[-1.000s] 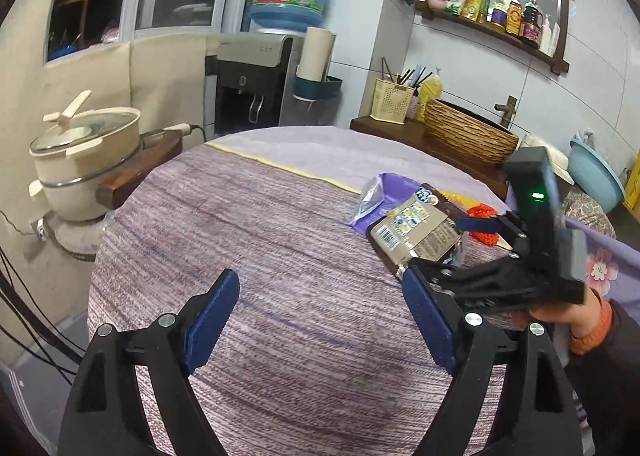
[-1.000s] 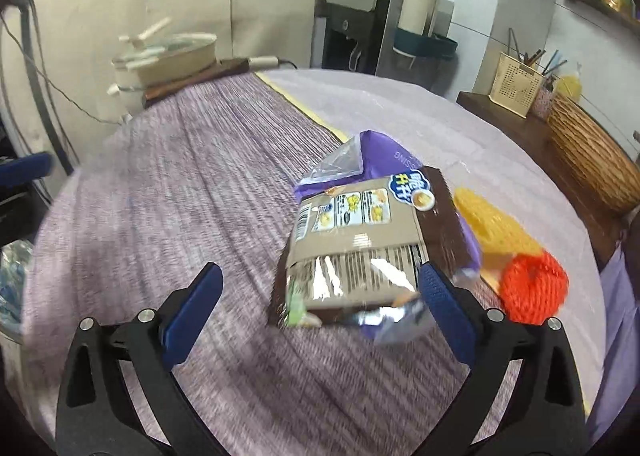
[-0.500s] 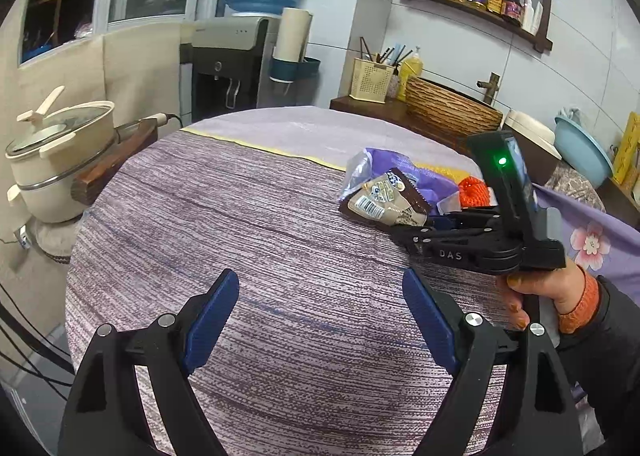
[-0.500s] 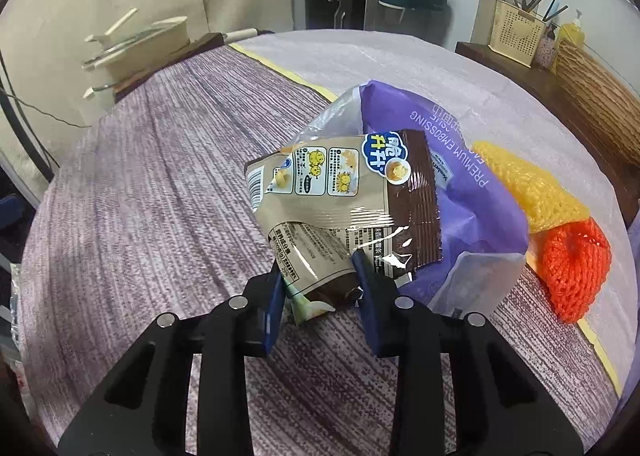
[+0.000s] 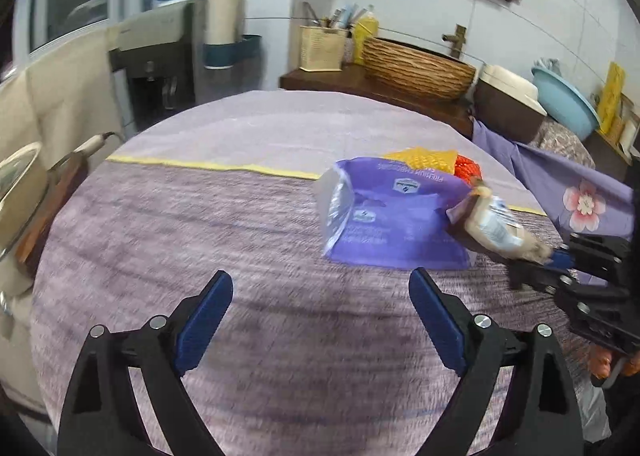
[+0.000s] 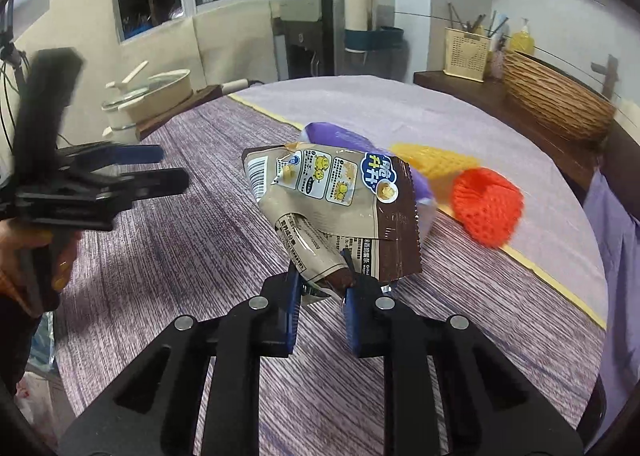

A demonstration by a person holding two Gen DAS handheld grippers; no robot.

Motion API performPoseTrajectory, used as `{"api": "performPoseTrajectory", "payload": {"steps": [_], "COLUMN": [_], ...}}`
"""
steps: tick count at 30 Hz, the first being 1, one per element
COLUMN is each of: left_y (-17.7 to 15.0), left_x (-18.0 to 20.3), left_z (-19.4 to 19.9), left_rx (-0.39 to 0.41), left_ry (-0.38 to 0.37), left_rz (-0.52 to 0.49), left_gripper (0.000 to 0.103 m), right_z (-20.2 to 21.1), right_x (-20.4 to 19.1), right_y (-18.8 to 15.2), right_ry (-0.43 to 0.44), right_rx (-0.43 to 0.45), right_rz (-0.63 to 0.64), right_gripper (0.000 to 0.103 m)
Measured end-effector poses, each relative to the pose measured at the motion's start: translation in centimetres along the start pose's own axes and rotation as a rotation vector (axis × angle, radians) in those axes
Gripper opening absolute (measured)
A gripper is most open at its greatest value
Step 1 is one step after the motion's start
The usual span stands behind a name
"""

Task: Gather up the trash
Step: 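Lift the brown snack bag with the right tool while the left tool grasps the purple bag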

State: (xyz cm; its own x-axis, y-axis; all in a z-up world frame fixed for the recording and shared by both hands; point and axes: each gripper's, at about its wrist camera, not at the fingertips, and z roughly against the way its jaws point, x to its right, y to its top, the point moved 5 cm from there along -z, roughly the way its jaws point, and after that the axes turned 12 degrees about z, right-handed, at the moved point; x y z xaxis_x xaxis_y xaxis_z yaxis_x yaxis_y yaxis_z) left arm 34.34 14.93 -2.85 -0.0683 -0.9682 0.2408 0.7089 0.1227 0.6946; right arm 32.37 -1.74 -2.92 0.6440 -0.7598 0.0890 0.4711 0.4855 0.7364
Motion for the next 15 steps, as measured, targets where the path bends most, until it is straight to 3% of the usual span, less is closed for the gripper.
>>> {"api": "performPoseTrajectory", "payload": {"steps": [6, 11, 13, 15], "left_y": [2.2, 2.8, 2.4, 2.2], "left_x": [2.1, 3.1, 3.1, 3.0], "left_z": [-6.0, -9.9, -10.8, -10.5], "left_rx": [-0.055, -0.097, -0.135, -0.119], "left_ry": [0.075, 0.141, 0.132, 0.136], "left_rz": [-0.102, -0.155, -0.135, -0.120], "left_gripper": [0.086, 0.057, 0.026, 0.021], "right_z": [2.9, 4.7, 5.3, 5.7], "right_x": [1.7, 2.3, 2.4, 2.5], "right_y": [-1.8, -3.8, -4.7, -5.3], "right_ry": [-0.072, -0.084, -0.095, -0.099], "right_rx": [0.028, 0.031, 0.034, 0.036], "right_rz": [-0.054, -0.094, -0.106, -0.117], "right_gripper": [0.019, 0.019, 0.019, 0.019]}}
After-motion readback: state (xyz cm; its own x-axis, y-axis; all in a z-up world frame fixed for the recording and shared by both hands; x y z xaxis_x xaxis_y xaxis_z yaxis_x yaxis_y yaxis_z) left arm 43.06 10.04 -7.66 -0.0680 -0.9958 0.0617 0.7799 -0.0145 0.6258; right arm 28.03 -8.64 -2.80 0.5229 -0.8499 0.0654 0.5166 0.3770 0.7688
